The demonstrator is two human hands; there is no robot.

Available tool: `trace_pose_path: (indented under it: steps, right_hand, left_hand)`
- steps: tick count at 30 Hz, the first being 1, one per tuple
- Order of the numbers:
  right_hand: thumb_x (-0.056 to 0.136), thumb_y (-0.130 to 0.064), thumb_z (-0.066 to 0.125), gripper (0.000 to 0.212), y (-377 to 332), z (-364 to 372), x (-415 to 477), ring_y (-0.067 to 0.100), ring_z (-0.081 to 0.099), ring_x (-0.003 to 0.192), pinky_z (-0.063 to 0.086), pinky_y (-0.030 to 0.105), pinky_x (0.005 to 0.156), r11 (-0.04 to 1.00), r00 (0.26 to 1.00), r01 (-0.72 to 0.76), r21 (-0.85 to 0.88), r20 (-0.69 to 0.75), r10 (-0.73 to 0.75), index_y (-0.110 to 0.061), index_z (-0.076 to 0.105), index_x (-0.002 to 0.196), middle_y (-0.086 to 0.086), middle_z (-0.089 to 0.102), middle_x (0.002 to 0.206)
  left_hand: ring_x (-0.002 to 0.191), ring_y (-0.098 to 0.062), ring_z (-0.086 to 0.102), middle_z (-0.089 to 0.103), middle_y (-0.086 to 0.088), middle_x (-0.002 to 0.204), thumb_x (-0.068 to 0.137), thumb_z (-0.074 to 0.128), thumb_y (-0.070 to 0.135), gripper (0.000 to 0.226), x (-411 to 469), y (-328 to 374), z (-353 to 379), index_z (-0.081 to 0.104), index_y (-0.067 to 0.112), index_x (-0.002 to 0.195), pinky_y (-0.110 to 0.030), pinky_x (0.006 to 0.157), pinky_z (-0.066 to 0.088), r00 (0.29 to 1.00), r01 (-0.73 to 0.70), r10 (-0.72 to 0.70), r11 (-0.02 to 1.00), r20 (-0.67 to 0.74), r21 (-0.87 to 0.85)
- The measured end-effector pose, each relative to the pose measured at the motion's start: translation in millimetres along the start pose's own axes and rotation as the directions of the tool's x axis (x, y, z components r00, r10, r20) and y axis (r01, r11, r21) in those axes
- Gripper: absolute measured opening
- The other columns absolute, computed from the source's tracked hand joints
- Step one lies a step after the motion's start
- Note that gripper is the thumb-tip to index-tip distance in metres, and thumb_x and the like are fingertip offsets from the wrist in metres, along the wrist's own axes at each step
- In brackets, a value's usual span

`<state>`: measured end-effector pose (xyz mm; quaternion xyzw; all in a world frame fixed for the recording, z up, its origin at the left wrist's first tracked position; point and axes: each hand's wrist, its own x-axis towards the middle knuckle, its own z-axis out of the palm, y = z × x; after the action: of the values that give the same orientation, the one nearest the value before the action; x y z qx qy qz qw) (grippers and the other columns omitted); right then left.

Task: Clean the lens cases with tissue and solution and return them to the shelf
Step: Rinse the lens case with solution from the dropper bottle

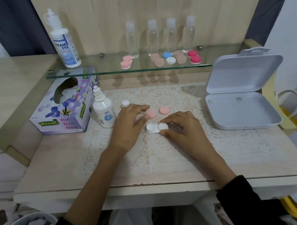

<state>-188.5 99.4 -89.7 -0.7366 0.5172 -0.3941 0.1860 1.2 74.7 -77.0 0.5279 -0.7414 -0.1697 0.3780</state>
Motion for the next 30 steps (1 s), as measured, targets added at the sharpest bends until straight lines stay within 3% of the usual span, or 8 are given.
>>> trace_pose_path:
  steps: [7, 12, 17, 24, 30]
  right_hand:
    - [0.079, -0.027, 0.077, 0.026, 1.3, -0.1, 0.9, 0.011, 0.048, 0.097, 0.035, 0.016, 0.079, 1.0, 1.0, 0.001, -0.002, 0.003, -0.001, -0.021, 0.073, 0.104, -0.013, 0.064, 0.098]
    - [0.08, -0.028, 0.077, 0.025, 1.4, 0.1, 0.7, 0.01, 0.047, 0.096, 0.034, 0.013, 0.078, 1.0, 1.0, 0.007, -0.001, 0.002, -0.007, -0.023, 0.073, 0.104, -0.014, 0.063, 0.097]
    - [0.079, -0.027, 0.077, 0.024, 1.5, 0.7, 1.1, 0.009, 0.047, 0.095, 0.031, 0.01, 0.077, 1.0, 1.0, 0.012, -0.011, -0.009, -0.012, -0.024, 0.074, 0.103, -0.017, 0.061, 0.095]
    - [0.079, -0.027, 0.077, 0.026, 1.6, 0.6, 1.0, 0.01, 0.047, 0.096, 0.031, 0.012, 0.078, 1.0, 1.0, 0.013, -0.016, -0.004, -0.013, -0.023, 0.073, 0.105, -0.016, 0.061, 0.097]
    - [0.079, -0.027, 0.077, 0.026, 1.6, 0.4, 0.7, 0.011, 0.047, 0.096, 0.033, 0.014, 0.078, 1.0, 1.0, 0.01, -0.017, -0.005, -0.01, -0.022, 0.073, 0.105, -0.016, 0.06, 0.097]
  left_hand:
    - [0.105, -0.014, 0.044, 0.059, 0.001, 0.117, 0.092, 0.059, 0.019, 0.032, 18.4, 0.0, 5.1, 0.062, 0.02, 0.124, -0.029, 0.086, 0.04, 0.991, -0.065, 0.044, 0.983, 0.126, 0.17]
    - [0.104, -0.015, 0.047, 0.059, 0.0, 0.109, 0.091, 0.06, 0.017, 0.028, 9.8, -2.8, -0.4, 0.065, 0.018, 0.119, -0.028, 0.091, 0.039, 0.995, -0.046, 0.04, 0.996, 0.092, 0.072]
    - [0.105, -0.011, 0.048, 0.06, 0.0, 0.109, 0.092, 0.059, 0.02, 0.027, -10.4, 1.1, -10.5, 0.065, 0.015, 0.118, -0.011, 0.09, 0.032, 0.994, -0.061, 0.065, 0.997, 0.091, -0.042]
    - [0.099, -0.008, 0.049, 0.06, 0.005, 0.103, 0.086, 0.05, 0.043, 0.041, -21.8, -2.1, -10.8, 0.067, 0.019, 0.115, -0.018, 0.088, 0.036, 0.977, -0.156, 0.157, 0.988, 0.141, -0.017]
    - [0.1, -0.007, 0.047, 0.056, 0.012, 0.103, 0.085, 0.046, 0.047, 0.045, -21.0, -1.2, -10.8, 0.066, 0.021, 0.116, -0.031, 0.088, 0.041, 0.978, -0.161, 0.155, 0.986, 0.139, 0.035]
